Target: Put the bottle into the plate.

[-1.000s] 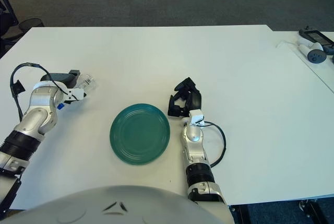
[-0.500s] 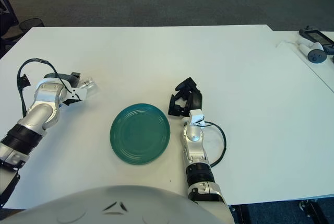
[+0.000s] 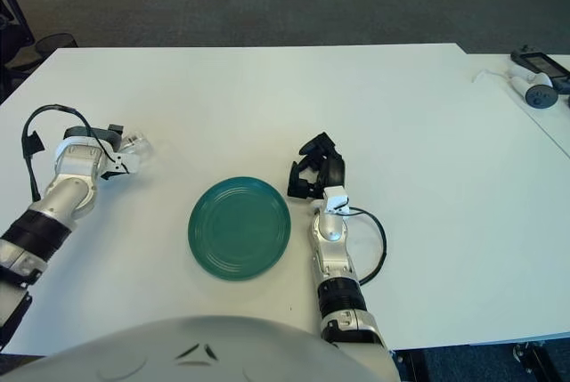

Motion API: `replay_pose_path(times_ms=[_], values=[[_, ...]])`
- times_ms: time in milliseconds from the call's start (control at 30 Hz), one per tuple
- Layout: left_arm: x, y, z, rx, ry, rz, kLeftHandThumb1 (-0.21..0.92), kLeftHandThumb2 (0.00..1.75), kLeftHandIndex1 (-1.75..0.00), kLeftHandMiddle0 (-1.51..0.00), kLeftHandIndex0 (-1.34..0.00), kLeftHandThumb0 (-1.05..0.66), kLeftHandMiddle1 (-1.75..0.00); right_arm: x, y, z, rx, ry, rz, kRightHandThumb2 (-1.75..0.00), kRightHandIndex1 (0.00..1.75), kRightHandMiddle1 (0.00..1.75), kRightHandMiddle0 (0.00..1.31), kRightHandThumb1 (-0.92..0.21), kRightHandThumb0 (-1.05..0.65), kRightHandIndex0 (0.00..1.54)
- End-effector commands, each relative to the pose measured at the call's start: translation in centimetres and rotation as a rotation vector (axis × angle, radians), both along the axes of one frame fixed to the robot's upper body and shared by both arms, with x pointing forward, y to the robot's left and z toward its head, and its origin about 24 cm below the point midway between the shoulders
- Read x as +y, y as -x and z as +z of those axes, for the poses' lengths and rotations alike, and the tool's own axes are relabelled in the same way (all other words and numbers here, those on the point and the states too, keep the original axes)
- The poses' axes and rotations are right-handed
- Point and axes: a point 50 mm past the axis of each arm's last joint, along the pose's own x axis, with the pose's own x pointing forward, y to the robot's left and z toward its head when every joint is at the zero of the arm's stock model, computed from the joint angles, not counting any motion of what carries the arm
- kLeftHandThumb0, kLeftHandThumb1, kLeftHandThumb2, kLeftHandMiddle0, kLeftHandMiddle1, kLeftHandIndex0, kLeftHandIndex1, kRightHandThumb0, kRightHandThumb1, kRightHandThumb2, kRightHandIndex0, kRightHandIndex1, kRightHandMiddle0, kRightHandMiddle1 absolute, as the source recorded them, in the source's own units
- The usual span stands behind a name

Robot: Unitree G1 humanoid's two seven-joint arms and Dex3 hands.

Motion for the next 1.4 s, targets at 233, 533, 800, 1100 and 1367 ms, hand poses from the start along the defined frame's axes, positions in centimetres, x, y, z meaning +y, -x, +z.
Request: replay_pose_path(times_ms=[233, 533, 800, 1100, 1367], values=[[-0.8, 2.0, -4.4, 0.097, 0.059, 0.049, 0.91, 0.18, -1.57, -0.75, -0.34, -0.78, -0.98, -1.0, 3.1, -4.2, 0.207, -0.019, -0.065, -1.59, 1.68, 1.75, 0.57, -0.07, 0.00, 0.82], [-1.1, 2.1, -4.4, -0.129, 0.125, -0.110, 0.92, 0.17, -1.65, -0.72, -0.39, -0.70, -0.97, -1.1, 3.0, -4.2, 0.222, 0.000, -0.083, -1.57, 1.66, 1.75, 0.57, -0.07, 0.00, 0.82], [-1.8, 2.5, -3.4, -0.847, 0.426, -0.313, 0.39, 1.19, -1.73, -0.94, -0.58, -0.48, -1.66, -1.2, 3.0, -4.1, 0.225, -0.003, -0.087, -1.58, 1.65, 1.75, 0.58, -0.07, 0.00, 0.82], [-3.5, 2.6, -2.3, -1.003, 0.676, -0.411, 0.31, 1.32, -1.75, -1.16, -0.61, -0.47, -1.74, -1.1, 2.9, -4.1, 0.214, -0.010, -0.066, -1.58, 1.65, 1.75, 0.58, -0.06, 0.00, 0.83], [-3.5, 2.4, -2.4, -0.994, 0.735, -0.480, 0.31, 1.32, -1.75, -1.20, -0.61, -0.47, -1.75, -1.0, 3.0, -4.1, 0.205, -0.023, -0.075, -1.58, 1.66, 1.75, 0.58, -0.06, 0.00, 0.83]])
